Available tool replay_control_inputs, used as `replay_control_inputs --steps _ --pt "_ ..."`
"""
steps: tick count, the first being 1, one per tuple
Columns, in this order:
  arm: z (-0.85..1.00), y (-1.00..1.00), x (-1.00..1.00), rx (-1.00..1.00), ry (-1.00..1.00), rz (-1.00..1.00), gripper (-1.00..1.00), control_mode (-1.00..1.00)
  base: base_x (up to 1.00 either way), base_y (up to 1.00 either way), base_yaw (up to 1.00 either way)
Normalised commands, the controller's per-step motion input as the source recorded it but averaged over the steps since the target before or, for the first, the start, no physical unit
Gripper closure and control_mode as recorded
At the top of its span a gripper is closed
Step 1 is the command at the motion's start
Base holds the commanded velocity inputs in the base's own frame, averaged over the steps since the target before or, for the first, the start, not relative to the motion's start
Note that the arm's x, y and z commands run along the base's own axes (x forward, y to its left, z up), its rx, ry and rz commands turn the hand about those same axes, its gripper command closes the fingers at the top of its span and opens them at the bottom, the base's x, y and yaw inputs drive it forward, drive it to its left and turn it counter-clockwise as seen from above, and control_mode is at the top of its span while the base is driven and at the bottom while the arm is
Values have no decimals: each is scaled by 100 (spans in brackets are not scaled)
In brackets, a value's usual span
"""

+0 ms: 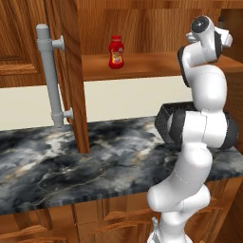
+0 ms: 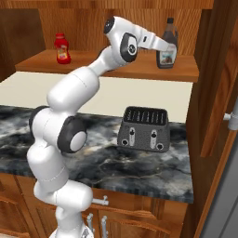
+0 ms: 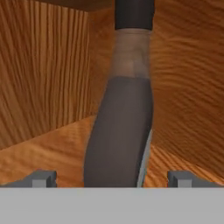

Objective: Take 2 condiments from the cabinet and move them on the counter near the stove.Make sure the condiments are lined up with each other, next to each other.

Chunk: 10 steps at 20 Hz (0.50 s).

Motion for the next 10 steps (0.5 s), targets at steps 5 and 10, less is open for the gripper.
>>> replay_control_inputs --steps 5,10 --pt "-8 -36 9 0 3 -3 -100 -100 0 0 0" --pt "-6 -23 1 0 1 -4 100 -100 0 0 0"
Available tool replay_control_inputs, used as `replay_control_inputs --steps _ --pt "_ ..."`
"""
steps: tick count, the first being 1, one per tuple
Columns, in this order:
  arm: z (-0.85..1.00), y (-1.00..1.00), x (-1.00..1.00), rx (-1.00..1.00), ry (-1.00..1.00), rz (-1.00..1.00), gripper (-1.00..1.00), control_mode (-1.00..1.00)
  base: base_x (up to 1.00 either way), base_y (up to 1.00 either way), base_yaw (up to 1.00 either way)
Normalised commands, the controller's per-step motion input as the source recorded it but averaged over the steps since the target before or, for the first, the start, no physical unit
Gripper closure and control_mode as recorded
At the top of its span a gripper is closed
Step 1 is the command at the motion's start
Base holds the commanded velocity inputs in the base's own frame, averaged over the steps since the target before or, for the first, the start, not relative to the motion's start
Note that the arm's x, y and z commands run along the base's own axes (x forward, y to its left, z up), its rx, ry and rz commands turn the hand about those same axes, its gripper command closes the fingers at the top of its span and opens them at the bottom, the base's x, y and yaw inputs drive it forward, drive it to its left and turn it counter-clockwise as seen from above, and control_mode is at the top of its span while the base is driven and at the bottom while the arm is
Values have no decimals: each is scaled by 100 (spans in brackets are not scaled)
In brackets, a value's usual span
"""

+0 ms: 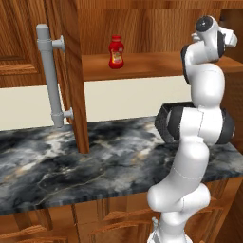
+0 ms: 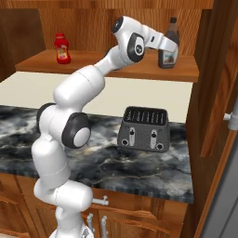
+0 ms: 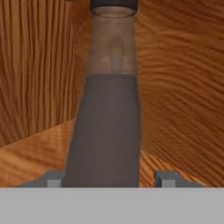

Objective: Take 2 condiments from the cabinet and move them on the counter near the stove.Make sure the condiments are lined up with each other, next to each other.

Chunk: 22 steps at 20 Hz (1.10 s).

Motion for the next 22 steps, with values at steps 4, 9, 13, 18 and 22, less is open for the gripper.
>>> replay_control_inputs --steps 4,9,13,18,22 --pt "-5 -1 0 0 0 0 100 -100 0 0 0" --pt "-7 1 -1 4 0 0 100 -100 0 0 0" --pt "-1 5 -43 5 -11 0 100 -100 0 0 0" --pt "0 13 -98 3 -23 0 100 -100 0 0 0" --pt "0 31 -100 0 -16 -1 100 -100 0 0 0"
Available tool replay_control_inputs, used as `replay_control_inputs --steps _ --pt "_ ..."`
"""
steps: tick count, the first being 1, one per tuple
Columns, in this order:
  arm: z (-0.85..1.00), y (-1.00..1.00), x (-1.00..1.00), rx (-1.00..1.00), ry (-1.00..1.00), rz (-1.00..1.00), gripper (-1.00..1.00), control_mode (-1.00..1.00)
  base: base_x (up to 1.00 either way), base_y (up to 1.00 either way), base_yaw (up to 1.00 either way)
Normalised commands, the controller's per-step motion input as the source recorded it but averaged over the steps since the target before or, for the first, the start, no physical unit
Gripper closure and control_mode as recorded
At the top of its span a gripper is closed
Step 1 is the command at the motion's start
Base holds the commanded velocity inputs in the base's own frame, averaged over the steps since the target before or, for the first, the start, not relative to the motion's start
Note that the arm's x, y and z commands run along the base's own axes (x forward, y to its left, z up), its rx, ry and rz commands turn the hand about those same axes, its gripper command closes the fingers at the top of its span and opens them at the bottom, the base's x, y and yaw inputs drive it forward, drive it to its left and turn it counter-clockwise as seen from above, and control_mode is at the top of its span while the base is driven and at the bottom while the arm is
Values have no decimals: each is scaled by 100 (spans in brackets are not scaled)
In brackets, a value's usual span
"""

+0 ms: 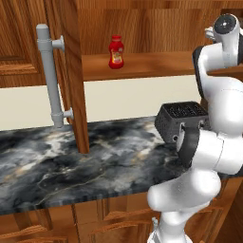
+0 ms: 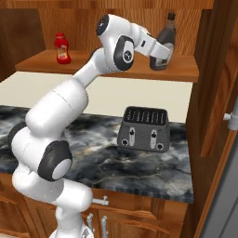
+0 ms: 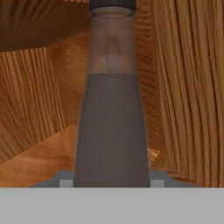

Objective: Take 2 condiments from the cabinet and move them on the counter near the stove.Make sure the condiments are lined up with each other, next to each other.

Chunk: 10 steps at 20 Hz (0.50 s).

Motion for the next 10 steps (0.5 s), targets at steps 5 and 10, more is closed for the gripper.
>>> replay_control_inputs --steps 5,10 --pt "0 40 -100 0 -2 -3 100 -100 0 0 0" --pt "1 41 -100 0 0 -2 100 -100 0 0 0"
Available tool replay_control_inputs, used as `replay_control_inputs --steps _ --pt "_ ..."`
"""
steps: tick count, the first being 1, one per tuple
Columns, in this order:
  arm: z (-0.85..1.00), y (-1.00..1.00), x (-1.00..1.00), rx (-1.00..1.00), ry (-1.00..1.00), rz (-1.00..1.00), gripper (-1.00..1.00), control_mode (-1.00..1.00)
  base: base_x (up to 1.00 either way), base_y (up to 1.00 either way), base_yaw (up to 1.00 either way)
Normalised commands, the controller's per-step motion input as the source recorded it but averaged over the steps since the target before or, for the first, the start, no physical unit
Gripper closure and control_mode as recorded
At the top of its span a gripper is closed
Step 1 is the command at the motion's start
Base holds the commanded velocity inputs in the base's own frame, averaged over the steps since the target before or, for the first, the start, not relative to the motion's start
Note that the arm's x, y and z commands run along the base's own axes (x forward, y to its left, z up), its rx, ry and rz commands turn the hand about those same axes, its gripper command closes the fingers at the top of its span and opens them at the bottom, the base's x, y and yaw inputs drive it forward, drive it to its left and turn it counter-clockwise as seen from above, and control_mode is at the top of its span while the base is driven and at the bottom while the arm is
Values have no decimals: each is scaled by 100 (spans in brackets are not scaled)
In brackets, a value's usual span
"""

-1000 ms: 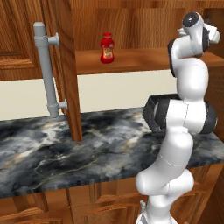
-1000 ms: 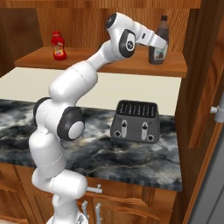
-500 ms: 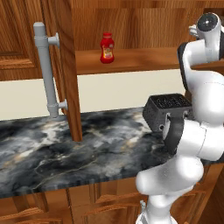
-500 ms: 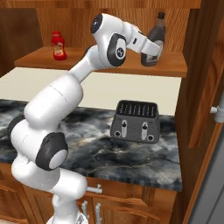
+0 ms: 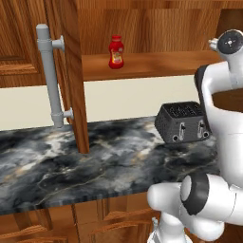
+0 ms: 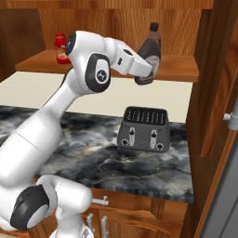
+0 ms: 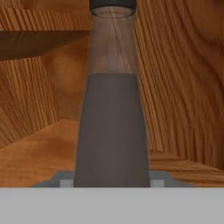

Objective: Take 2 condiments from the cabinet and move them on the counter near the stove.Make sure the condiments are lined up with each other, next to each other.

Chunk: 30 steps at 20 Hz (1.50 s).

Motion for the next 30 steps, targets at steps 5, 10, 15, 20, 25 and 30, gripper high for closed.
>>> replay_control_inputs --steps 5,10,15,20,25,30 --pt "20 54 -98 0 9 0 100 -100 0 0 0" --pt "7 89 -89 0 13 4 100 -100 0 0 0" --pt "0 100 -72 0 6 12 100 -100 0 0 0" --pt "-6 96 -37 0 2 13 100 -100 0 0 0" --pt "-30 77 0 0 12 16 100 -100 0 0 0" --pt "-31 30 0 0 2 9 100 -100 0 0 0"
